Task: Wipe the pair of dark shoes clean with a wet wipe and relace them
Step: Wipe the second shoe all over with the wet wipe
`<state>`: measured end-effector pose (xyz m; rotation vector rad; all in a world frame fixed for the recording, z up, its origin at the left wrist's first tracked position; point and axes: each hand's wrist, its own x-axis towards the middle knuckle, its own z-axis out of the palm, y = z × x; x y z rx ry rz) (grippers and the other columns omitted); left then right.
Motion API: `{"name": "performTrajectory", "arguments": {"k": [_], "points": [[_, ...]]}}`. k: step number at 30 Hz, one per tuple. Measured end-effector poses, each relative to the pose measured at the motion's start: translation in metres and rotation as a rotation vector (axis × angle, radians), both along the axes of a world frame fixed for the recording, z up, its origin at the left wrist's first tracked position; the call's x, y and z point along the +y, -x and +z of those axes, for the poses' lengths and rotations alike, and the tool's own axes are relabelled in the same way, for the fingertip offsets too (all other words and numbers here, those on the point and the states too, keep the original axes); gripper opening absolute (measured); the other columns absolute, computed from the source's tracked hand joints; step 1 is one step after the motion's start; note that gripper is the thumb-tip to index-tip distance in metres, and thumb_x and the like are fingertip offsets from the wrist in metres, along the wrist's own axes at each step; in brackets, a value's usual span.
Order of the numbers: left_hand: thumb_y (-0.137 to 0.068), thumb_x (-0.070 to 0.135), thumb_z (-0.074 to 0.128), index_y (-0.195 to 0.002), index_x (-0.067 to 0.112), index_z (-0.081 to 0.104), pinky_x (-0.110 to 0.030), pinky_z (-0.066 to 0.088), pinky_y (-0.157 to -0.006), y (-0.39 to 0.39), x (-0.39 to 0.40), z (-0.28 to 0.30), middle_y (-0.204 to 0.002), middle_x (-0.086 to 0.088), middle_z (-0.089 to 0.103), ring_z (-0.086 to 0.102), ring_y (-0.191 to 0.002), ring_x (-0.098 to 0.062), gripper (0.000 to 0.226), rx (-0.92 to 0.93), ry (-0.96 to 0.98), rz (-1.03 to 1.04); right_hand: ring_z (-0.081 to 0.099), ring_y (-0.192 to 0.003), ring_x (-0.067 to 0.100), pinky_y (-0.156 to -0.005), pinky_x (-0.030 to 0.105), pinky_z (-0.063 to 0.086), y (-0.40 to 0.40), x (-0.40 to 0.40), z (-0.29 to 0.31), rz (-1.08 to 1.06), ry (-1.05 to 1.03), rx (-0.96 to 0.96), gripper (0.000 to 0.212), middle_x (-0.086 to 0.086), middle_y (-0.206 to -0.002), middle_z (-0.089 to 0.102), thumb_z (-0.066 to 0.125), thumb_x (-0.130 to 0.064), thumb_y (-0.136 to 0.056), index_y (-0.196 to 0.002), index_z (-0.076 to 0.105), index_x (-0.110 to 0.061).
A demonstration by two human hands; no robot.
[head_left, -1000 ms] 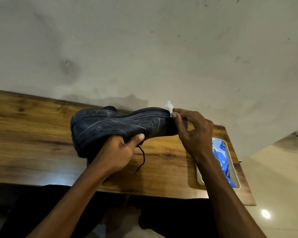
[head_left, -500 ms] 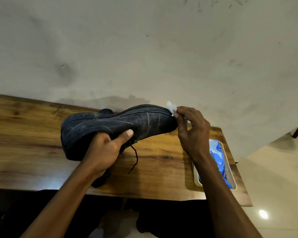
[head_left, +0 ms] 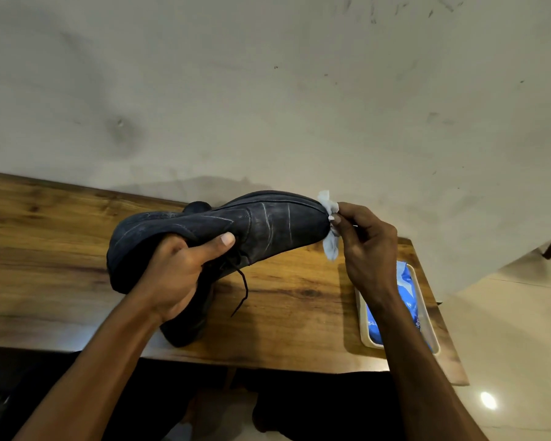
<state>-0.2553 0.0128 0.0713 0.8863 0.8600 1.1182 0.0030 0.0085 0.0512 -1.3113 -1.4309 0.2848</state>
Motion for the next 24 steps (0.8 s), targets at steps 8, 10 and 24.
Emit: {"name": "performTrajectory", "arguments": {"k": [8,10,24], "points": [[-0.073,0.010,0.063,-0.103,0.005,0.070,-0.020,0.058,-0.076,0.008,0.006,-0.001,-0.103,-0.005,0.078,0.073,-0.100,-0.016,0.030,-0.032,0.011,-0.023,0.068,-0.104,0.013,-0.091,0.027,0.055,-0.001,0.004,0.000,0.016,-0.080,-0.160,0.025,0.004,-0.110,0.072,0.059,0.003,-0.095,-0.114,0.072,-0.008],[-0.073,0.009,0.064,-0.101,0.005,0.071,-0.023,0.059,-0.072,0.005,0.006,-0.001,-0.100,-0.005,0.078,0.074,-0.096,-0.018,0.029,-0.081,0.040,-0.005,0.067,-0.104,0.012,-0.092,0.026,0.055,0.003,0.004,-0.002,-0.048,-0.121,-0.175,0.023,0.005,-0.111,0.071,0.060,0.004,-0.095,-0.113,0.073,-0.002],[-0.087,0.010,0.060,-0.109,0.005,0.070,-0.044,0.058,-0.092,-0.030,0.002,0.008,-0.114,-0.014,0.074,0.071,-0.107,-0.030,0.026,-0.460,0.322,0.065,0.067,-0.089,0.017,-0.076,0.026,0.056,0.036,0.011,-0.005,-0.353,-0.280,-0.052,0.014,0.010,-0.100,0.072,0.068,-0.004,-0.095,-0.107,0.074,0.002]]}}
